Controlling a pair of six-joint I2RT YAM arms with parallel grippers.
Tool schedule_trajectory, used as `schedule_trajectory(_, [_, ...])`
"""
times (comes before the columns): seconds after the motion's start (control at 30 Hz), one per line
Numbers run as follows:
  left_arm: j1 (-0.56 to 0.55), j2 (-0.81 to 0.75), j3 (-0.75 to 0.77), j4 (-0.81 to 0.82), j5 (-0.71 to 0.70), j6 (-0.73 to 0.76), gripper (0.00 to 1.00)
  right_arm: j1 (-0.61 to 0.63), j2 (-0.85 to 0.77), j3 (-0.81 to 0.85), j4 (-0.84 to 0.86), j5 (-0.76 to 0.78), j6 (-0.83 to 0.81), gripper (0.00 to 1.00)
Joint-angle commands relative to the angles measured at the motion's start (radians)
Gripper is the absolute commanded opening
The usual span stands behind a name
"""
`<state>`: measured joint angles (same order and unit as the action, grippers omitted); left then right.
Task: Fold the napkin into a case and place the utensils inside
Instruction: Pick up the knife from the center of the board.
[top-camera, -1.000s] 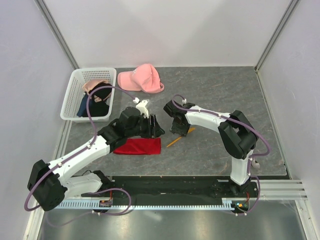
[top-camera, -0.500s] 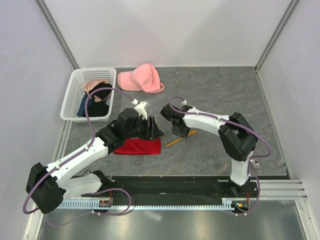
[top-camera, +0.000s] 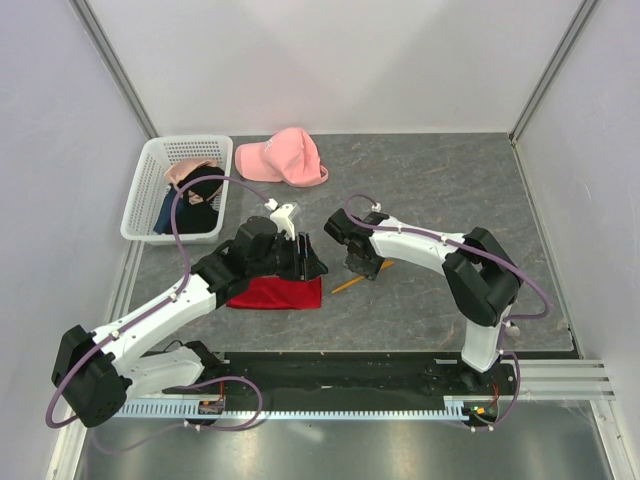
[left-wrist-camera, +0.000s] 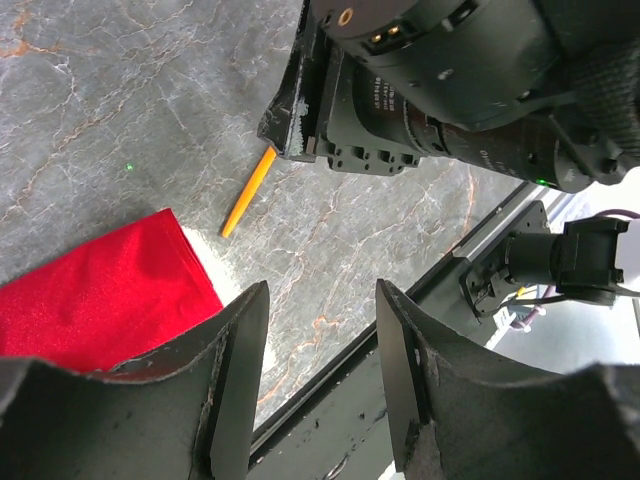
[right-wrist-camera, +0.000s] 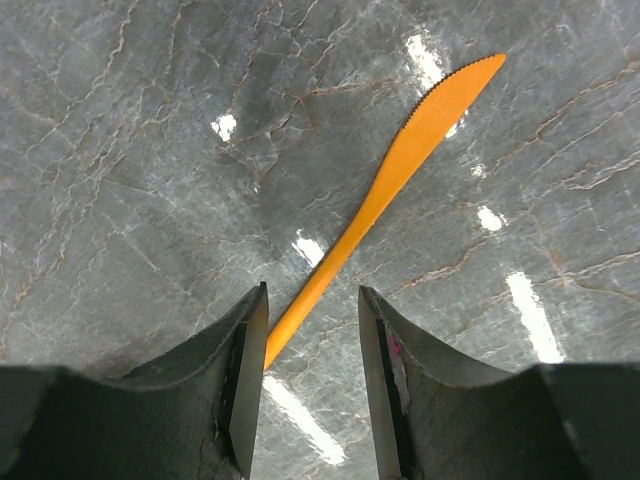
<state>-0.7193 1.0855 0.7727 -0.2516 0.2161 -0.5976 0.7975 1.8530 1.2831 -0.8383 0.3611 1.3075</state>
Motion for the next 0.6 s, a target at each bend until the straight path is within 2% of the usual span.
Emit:
schedule_trajectory(0.0, [0.006, -0.009, 0.013, 0.011, 0.020, -0.008, 0.54, 0.000, 0.025, -0.010, 0.013, -0.001, 0.067, 0.47])
schedule_trajectory(0.27, [0.007, 0.011, 0.030, -0.005, 0.052, -0.007, 0.55, -0.006, 0.083, -0.007, 0.036, -0.039, 0.071, 0.40])
schedule_trajectory(0.37, [0.008, 0.030, 0.031, -0.005, 0.072, -0.001, 0.55, -0.006, 0.071, -0.027, 0.057, -0.039, 0.062, 0.31])
schedule_trajectory(0.4, [0.008, 0.034, 0.030, -0.006, 0.074, -0.002, 0.56, -0.006, 0.065, -0.031, 0.062, -0.037, 0.053, 0.16])
schedule_trajectory(0.47, [0.009, 0.056, 0.031, -0.006, 0.077, -0.001, 0.56, -0.007, 0.042, -0.034, 0.071, -0.022, 0.007, 0.00])
schedule_trajectory(0.57, [0.009, 0.085, 0.036, -0.006, 0.074, 0.004, 0.56, -0.007, -0.011, -0.065, 0.105, -0.024, -0.045, 0.00])
